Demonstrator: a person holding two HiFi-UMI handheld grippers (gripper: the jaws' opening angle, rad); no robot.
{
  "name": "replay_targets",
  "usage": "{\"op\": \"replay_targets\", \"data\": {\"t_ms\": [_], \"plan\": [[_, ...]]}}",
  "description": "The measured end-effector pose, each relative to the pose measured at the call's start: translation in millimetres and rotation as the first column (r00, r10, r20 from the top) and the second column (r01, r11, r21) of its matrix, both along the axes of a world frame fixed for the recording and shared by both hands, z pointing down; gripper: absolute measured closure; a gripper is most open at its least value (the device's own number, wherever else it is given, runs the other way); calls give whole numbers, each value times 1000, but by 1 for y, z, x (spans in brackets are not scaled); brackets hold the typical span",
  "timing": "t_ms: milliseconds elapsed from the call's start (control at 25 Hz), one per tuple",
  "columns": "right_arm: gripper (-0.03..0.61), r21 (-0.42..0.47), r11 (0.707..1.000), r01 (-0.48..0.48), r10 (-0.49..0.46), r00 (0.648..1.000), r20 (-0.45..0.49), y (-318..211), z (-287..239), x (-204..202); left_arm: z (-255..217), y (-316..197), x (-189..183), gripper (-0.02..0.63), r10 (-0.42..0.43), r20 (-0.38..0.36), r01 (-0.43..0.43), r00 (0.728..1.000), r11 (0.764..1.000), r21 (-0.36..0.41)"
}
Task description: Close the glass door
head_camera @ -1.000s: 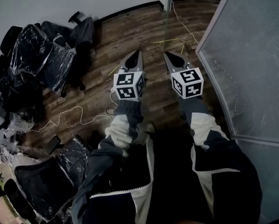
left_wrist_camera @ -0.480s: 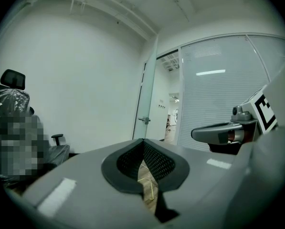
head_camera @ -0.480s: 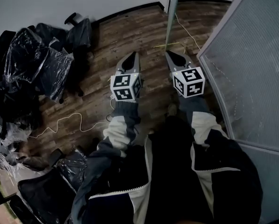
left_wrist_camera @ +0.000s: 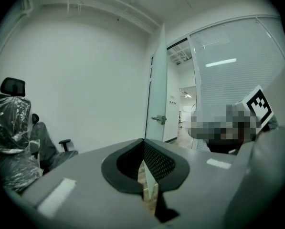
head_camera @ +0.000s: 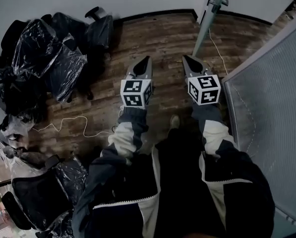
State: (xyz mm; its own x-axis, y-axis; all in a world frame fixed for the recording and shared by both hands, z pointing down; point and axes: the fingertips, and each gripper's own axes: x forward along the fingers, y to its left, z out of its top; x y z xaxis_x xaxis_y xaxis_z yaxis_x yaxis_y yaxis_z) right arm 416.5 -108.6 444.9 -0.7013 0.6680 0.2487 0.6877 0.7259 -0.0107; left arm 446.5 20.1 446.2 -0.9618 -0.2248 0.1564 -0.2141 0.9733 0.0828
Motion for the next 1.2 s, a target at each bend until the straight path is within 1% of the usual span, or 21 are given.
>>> {"op": "replay_targets", "data": {"t_ms": [80, 200, 240, 320, 400, 520, 680, 840, 1000, 1080, 1200], "plan": [[572, 5, 1000, 14, -14, 1000, 26, -6, -8, -29, -3, -7, -26, 611, -9, 1, 9, 1000, 1000, -19], [572, 14, 1000, 19, -20, 998, 55, -23, -19, -75, -9, -16, -64, 611, -32, -11, 32, 999, 999, 14], [572, 12, 1000, 17, -17, 998, 58, -27, -21, -90, -13, -18, -76, 611, -36, -5, 36, 999, 999, 12], [573, 11, 1000, 10, -11, 998, 66, -32, -22, -115, -19, -23, -97, 611, -38, 9, 38, 999, 999, -21], [573, 21, 1000, 10, -12, 997, 70, -32, -18, -135, -20, -24, -115, 611, -41, 9, 42, 999, 998, -43], [574, 31, 999, 22, -24, 997, 75, -26, -16, -160, -18, -19, -139, 611, -52, 1, 52, 999, 998, -39], [574, 41, 999, 19, -22, 996, 84, -16, -12, -187, -17, -9, -170, 611, -49, 12, 49, 999, 998, -35], [574, 61, 998, -7, 1, 996, 92, -4, -9, -224, -14, 5, -215, 611, -19, 24, 19, 1000, 1000, -1], [574, 69, 996, -65, 58, 993, 102, 11, -11, -278, -13, 21, -276, 611, 39, 42, -39, 998, 999, 7], [574, 71, 993, -99, 90, 990, 109, 22, -15, -309, -17, 33, -311, 611, 68, 61, -68, 996, 998, 1], [574, 76, 986, -148, 138, 983, 120, 48, -25, -354, -28, 58, -360, 611, 123, 82, -121, 989, 992, -29]]}}
